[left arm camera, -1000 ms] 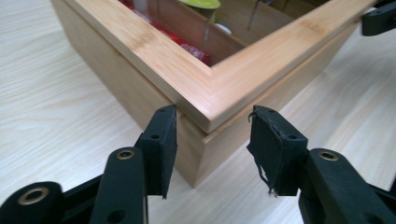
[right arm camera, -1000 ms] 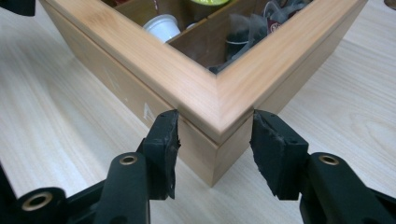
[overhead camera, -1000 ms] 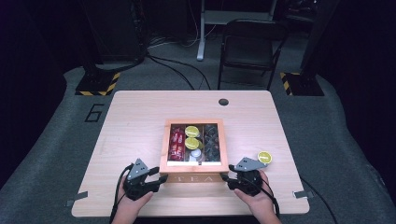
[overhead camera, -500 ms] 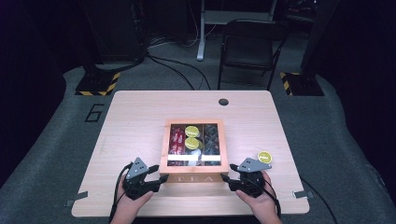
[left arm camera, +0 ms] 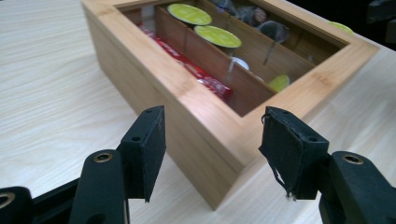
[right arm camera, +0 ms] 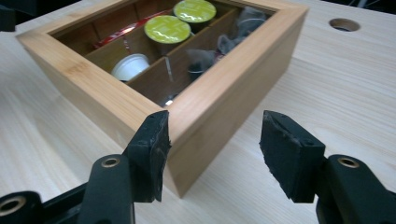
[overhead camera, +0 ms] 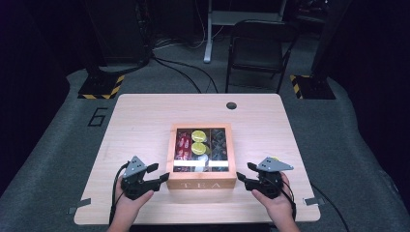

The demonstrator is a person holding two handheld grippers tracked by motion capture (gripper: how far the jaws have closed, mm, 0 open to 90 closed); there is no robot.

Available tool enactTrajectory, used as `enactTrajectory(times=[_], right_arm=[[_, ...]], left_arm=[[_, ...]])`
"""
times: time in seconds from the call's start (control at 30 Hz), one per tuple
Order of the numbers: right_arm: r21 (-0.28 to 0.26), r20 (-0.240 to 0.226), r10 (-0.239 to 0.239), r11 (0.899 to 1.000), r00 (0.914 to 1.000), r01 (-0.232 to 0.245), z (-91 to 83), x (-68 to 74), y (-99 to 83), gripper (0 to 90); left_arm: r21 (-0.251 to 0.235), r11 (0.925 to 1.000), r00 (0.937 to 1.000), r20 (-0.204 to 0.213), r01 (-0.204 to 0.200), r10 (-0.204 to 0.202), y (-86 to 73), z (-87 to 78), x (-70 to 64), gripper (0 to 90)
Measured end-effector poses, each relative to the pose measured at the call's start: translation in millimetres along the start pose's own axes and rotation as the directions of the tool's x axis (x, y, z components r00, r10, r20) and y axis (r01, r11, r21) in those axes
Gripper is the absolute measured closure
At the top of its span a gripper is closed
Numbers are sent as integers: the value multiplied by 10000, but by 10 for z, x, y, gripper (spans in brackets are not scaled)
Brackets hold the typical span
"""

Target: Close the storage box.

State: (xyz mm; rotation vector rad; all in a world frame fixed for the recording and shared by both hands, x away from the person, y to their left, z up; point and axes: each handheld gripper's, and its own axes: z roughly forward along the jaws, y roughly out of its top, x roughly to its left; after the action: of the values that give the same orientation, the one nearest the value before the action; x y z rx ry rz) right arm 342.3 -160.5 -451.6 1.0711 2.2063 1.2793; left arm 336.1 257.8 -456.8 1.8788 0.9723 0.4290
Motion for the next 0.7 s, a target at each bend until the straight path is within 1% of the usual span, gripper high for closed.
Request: enactTrajectory(times=[0.03,0.1,0.17,0.23,0.3,0.4,0.43,0.57,0.7], right_arm=[[-17,141,42,10000,9999,-42,-15,-47,-16,418],[-13,298,74,10000,9995,-73,-23,-81,-27,418],[39,425,85,10000,9991,-87,-30,-120,-41,418],[66,546,83,9999,9985,-86,-33,-152,-53,417],[117,669,96,9999,9977,-104,-35,-176,-63,417],[146,673,123,9998,9977,-133,-45,-199,-75,418],[144,718,25,9999,9974,-36,-45,-210,-82,417],[313,731,87,9994,9973,-110,-33,-223,-119,417],[473,626,134,9987,9979,-164,8,-206,-146,414]], left_arm=[[86,10000,10000,-95,25,-24,-2,-24,53,401],[36,9999,9994,-310,143,-142,-8,-41,95,400],[33,9998,9990,-385,209,-207,-10,-66,148,400],[-156,9992,9978,-539,376,-384,-17,-72,180,398],[-130,9990,9974,-566,436,-443,-22,-89,222,398],[-57,9987,9965,-654,513,-516,-39,-104,276,398],[-32,9985,9962,-684,542,-543,-45,-107,290,398],[27,9977,9948,-761,683,-679,-83,-100,331,398],[214,9969,9946,-732,751,-734,-113,-88,370,398]])
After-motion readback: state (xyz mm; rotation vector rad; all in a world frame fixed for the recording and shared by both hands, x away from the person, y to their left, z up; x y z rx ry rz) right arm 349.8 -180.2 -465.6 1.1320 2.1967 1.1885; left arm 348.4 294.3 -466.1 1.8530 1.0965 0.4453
